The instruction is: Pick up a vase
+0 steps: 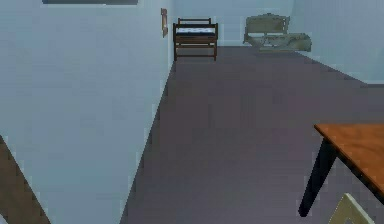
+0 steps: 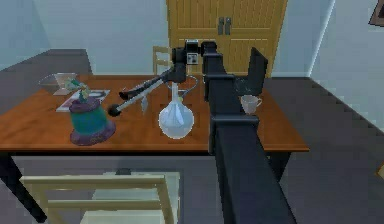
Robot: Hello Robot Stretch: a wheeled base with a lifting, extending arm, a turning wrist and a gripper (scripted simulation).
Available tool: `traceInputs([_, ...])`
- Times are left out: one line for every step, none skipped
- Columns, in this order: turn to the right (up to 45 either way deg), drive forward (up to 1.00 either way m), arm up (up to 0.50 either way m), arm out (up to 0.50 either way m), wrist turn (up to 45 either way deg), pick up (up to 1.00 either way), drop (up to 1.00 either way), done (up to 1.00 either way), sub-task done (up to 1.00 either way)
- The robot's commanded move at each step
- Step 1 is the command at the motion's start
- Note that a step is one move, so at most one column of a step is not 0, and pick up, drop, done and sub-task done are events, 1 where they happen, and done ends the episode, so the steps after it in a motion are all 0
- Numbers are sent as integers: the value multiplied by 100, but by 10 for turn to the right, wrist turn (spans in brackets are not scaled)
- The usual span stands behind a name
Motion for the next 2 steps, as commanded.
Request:
traceInputs([0,0,0,0,450,0,0,0,0])
traceInputs([0,0,0,0,360,0,0,0,0])
